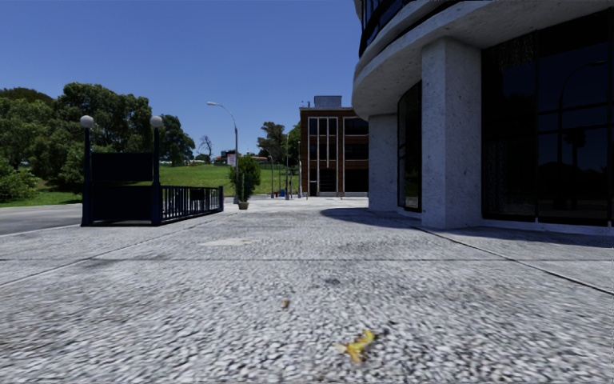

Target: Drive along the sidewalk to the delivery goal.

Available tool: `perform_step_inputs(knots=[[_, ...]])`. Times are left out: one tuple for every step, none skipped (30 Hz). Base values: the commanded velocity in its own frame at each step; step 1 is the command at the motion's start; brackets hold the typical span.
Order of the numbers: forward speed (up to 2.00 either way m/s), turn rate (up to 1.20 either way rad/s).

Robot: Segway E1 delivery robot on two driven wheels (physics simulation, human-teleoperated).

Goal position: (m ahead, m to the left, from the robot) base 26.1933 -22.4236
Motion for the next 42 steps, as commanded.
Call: perform_step_inputs(knots=[[1.98, 0.00], [1.98, 0.00], [1.98, 0.00], [1.98, 0.00], [1.98, 0.00], [1.98, 0.00], [1.98, 0.00], [1.98, 0.00], [1.98, 0.00], [1.98, 0.00], [1.98, 0.00], [1.98, 0.00], [1.98, 0.00], [1.98, 0.00], [1.98, 0.00], [1.98, 0.00], [1.98, 0.00], [1.98, 0.00], [1.98, 0.00], [1.98, 0.00], [1.98, 0.00], [1.98, 0.00], [1.98, 0.00], [1.98, 0.00], [1.98, 0.00], [1.98, 0.00], [1.98, 0.00], [1.98, 0.00], [1.98, 0.00], [1.98, 0.00], [1.98, 0.00], [1.98, 0.00], [1.98, 0.00], [1.98, 0.00], [1.98, 0.00], [1.98, 0.00], [1.98, 0.00], [1.98, 0.00], [1.98, 0.00], [1.98, 0.00], [1.98, 0.00], [1.98, 0.00]])
